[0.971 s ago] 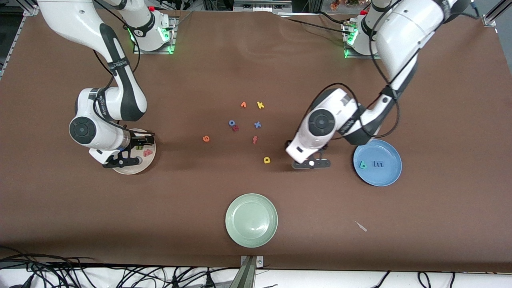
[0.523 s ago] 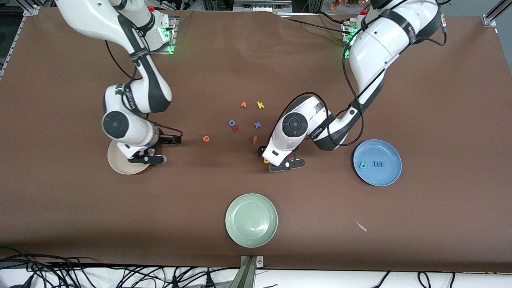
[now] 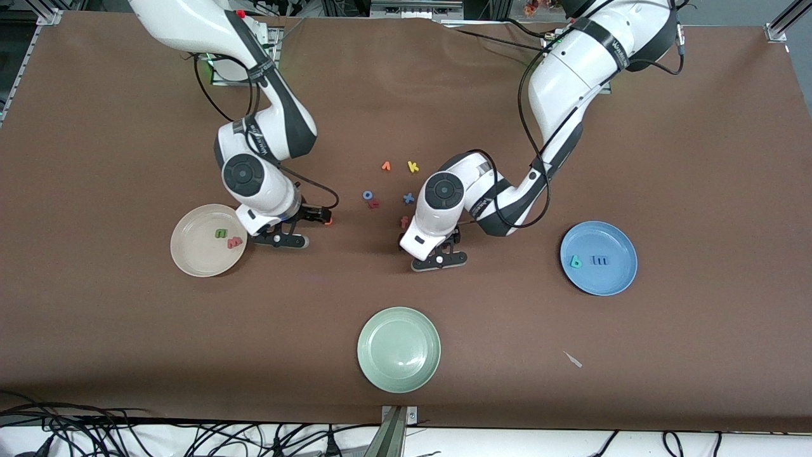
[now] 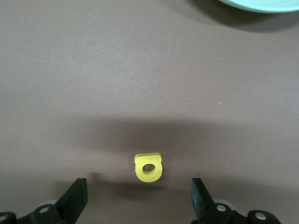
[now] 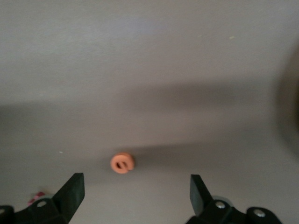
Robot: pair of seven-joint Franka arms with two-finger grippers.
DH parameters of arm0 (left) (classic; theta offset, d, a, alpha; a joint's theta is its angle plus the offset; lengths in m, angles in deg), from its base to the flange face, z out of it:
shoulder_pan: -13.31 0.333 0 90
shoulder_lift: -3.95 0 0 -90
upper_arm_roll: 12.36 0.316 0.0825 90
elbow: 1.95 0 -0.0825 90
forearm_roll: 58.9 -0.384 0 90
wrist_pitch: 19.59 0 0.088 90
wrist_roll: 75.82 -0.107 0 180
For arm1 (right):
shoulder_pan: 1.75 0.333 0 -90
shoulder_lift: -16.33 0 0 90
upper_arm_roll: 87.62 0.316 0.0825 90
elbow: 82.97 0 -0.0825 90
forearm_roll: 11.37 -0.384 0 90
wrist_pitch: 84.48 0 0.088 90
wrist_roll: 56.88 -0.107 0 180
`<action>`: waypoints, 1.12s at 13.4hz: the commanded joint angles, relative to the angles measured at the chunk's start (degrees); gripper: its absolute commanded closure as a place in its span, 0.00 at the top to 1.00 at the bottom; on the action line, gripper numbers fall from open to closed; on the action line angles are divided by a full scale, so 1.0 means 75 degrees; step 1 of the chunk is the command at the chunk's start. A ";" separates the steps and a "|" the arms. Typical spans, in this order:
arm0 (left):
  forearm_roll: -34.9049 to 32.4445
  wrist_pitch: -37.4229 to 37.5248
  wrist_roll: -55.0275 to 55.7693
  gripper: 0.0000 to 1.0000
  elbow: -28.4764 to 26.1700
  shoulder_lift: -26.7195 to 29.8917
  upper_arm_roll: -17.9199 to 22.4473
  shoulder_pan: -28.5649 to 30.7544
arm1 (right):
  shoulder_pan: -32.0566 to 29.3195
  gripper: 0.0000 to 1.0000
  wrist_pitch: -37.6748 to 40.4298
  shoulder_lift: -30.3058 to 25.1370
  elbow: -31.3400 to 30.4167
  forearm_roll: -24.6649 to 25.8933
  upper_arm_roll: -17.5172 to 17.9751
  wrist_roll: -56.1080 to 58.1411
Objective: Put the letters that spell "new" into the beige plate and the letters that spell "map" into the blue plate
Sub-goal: 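Carry the yellow letter to the blue plate while the right grasps e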
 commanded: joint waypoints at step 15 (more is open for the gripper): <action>-0.0530 0.0042 -0.0753 0.04 0.0196 0.0046 0.0100 0.0101 | 0.0292 0.96 -0.1841 0.0473 -0.0820 -0.0083 -0.0019 -0.0311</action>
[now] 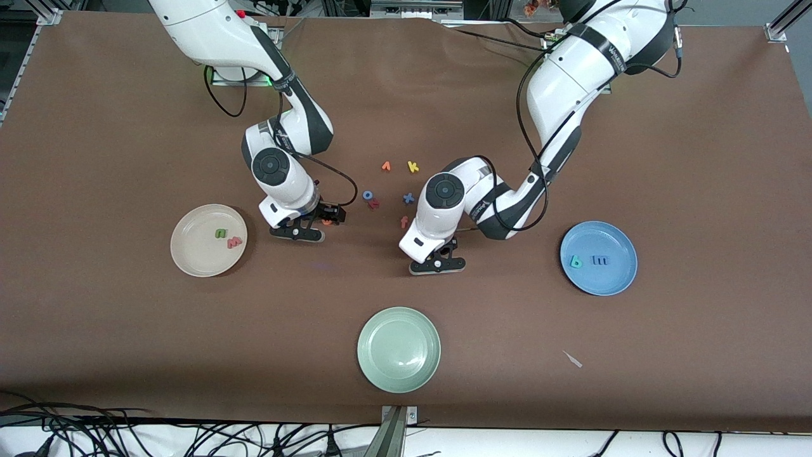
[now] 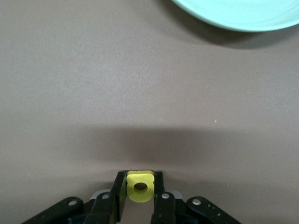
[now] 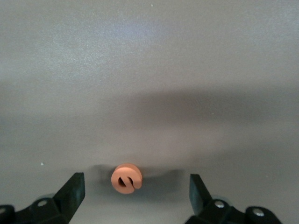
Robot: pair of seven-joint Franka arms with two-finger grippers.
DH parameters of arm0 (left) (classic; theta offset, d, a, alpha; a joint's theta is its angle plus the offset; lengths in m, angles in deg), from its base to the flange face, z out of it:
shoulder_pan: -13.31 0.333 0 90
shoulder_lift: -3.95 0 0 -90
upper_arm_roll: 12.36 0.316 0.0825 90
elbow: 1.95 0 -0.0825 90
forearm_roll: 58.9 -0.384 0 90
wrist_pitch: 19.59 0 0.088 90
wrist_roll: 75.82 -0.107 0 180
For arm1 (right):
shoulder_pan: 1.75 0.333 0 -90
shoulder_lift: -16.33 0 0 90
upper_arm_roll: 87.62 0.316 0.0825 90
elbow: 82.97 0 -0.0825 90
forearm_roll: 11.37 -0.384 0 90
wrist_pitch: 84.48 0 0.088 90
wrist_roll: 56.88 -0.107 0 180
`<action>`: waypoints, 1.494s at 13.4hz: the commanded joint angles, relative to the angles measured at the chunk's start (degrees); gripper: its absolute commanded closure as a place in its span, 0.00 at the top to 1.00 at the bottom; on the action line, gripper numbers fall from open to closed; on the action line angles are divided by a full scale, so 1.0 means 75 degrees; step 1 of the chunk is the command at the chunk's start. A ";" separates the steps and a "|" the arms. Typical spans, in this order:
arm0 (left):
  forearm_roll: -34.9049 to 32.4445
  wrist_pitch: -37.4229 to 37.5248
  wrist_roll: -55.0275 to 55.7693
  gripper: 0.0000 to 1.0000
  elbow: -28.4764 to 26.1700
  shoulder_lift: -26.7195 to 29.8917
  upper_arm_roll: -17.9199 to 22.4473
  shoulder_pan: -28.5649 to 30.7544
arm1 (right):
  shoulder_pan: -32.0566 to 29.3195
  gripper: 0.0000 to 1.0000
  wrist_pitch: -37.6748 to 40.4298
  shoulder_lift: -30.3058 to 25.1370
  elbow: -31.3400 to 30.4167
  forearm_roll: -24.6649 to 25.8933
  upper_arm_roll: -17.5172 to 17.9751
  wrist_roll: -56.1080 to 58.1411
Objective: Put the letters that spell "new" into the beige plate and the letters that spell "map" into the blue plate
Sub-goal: 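Carry the yellow letter to the blue plate while the right grasps e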
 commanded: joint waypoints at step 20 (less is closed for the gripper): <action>0.0098 0.3945 -0.7683 0.06 -0.2811 0.2696 -0.0768 0.4442 | 0.0111 0.54 -0.0393 0.0166 -0.0012 -0.0082 0.0026 -0.0563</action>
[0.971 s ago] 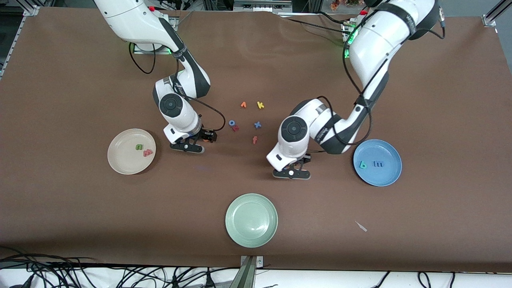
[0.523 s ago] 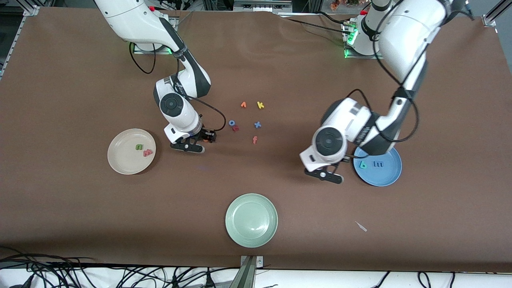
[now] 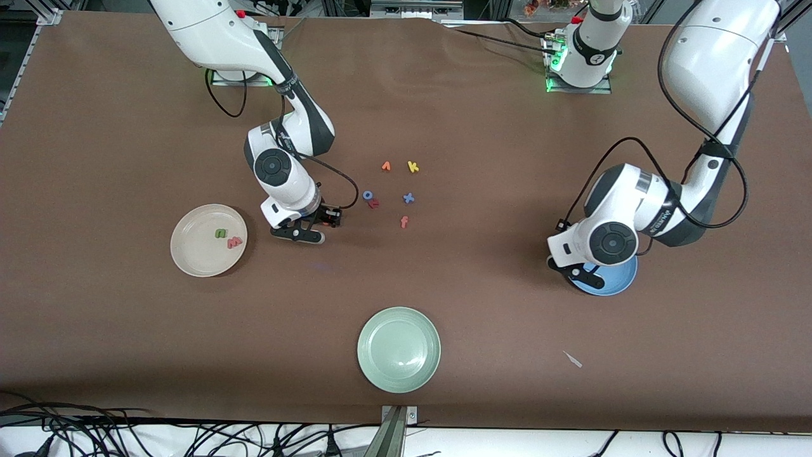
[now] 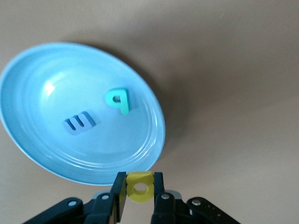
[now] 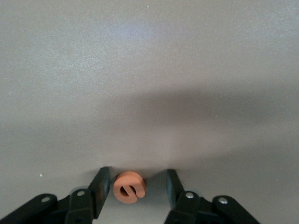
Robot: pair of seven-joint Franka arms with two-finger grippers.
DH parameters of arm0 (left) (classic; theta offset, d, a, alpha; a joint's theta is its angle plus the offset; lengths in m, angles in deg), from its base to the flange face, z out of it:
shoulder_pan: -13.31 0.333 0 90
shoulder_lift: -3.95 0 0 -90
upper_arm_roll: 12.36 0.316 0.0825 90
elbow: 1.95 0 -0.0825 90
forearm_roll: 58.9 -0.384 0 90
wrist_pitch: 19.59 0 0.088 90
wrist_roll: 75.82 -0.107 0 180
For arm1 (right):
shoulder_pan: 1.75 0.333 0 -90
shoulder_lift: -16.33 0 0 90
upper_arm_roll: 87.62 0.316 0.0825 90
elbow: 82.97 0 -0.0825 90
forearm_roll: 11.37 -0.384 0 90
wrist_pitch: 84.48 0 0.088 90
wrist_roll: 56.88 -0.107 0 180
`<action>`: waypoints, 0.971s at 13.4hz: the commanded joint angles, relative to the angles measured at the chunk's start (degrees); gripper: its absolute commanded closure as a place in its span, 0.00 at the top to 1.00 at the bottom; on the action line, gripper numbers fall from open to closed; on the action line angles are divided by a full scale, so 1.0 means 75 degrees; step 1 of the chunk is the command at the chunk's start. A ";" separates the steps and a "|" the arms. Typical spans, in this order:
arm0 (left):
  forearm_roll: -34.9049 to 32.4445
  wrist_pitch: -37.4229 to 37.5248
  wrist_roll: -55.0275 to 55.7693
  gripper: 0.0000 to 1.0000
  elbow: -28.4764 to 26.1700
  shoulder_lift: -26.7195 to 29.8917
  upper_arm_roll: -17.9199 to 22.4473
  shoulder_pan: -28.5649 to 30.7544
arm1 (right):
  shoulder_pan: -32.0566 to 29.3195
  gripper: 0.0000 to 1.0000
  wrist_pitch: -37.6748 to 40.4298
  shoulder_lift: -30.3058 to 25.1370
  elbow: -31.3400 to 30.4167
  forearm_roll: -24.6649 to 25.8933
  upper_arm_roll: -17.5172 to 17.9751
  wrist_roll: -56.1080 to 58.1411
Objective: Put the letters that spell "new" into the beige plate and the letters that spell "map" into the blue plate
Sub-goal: 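Release the yellow letter on the blue plate while the right lifts e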
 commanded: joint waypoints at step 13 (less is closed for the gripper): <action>0.0187 -0.0877 -0.1379 1.00 -0.0421 0.0454 -0.0600 0.1143 | 0.0146 0.37 -0.0137 0.0063 0.0017 -0.0083 0.0027 -0.0228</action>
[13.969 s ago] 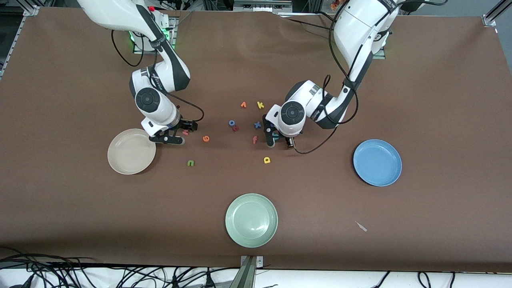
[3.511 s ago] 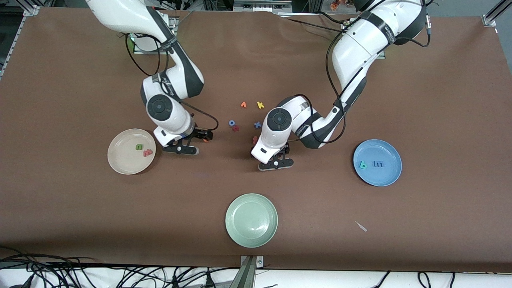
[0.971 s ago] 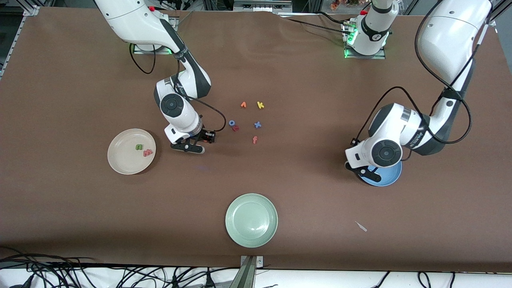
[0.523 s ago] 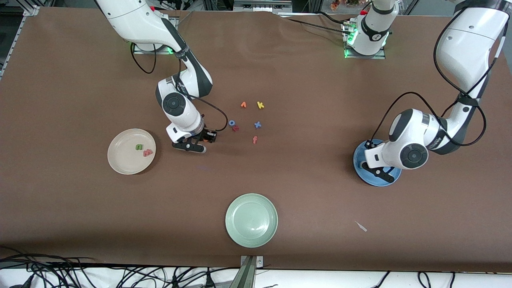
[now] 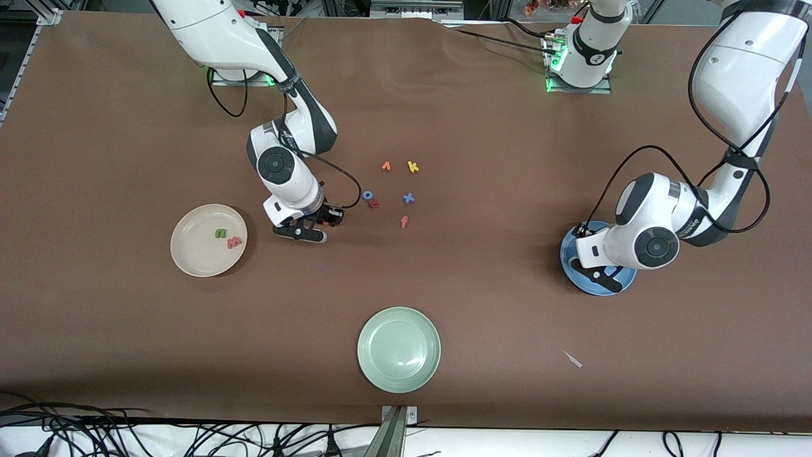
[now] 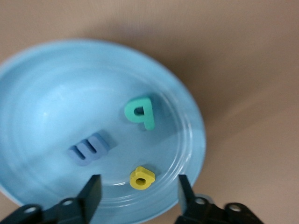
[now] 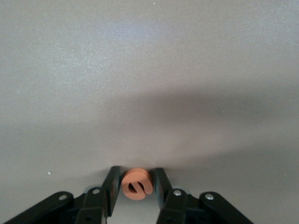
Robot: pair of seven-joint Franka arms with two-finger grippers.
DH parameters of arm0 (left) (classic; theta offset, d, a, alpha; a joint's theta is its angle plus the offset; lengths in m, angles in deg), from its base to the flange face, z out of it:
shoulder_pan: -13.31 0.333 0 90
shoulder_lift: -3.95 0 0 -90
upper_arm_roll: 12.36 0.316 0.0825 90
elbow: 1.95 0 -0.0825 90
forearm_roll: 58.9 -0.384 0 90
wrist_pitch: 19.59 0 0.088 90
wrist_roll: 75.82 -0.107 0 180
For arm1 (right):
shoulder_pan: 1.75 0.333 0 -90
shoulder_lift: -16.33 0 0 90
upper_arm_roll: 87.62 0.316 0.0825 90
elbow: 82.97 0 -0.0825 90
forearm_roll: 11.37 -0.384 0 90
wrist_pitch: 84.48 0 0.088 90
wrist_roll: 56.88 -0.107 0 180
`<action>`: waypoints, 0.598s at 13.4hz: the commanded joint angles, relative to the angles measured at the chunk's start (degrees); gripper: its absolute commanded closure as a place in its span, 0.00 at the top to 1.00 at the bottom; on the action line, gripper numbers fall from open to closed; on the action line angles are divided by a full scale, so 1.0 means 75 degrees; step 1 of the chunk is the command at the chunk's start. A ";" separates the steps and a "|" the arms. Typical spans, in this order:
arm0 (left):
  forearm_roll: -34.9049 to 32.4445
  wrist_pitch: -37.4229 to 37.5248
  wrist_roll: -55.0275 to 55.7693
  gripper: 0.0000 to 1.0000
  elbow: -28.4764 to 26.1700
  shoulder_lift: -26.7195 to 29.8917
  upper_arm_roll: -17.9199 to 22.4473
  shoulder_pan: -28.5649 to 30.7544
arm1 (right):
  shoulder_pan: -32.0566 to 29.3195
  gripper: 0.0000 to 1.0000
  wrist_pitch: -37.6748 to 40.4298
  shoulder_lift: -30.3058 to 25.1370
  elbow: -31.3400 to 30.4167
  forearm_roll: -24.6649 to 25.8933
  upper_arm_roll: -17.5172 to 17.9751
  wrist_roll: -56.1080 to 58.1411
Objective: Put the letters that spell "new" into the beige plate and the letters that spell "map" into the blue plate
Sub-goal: 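Release the yellow letter on the blue plate while the right lifts e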
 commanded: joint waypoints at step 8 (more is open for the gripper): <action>0.0656 0.3855 0.0201 1.00 0.3368 0.0765 -0.0857 -0.0133 | 0.0036 0.30 0.0015 0.0080 0.0200 -0.0083 0.0026 -0.0003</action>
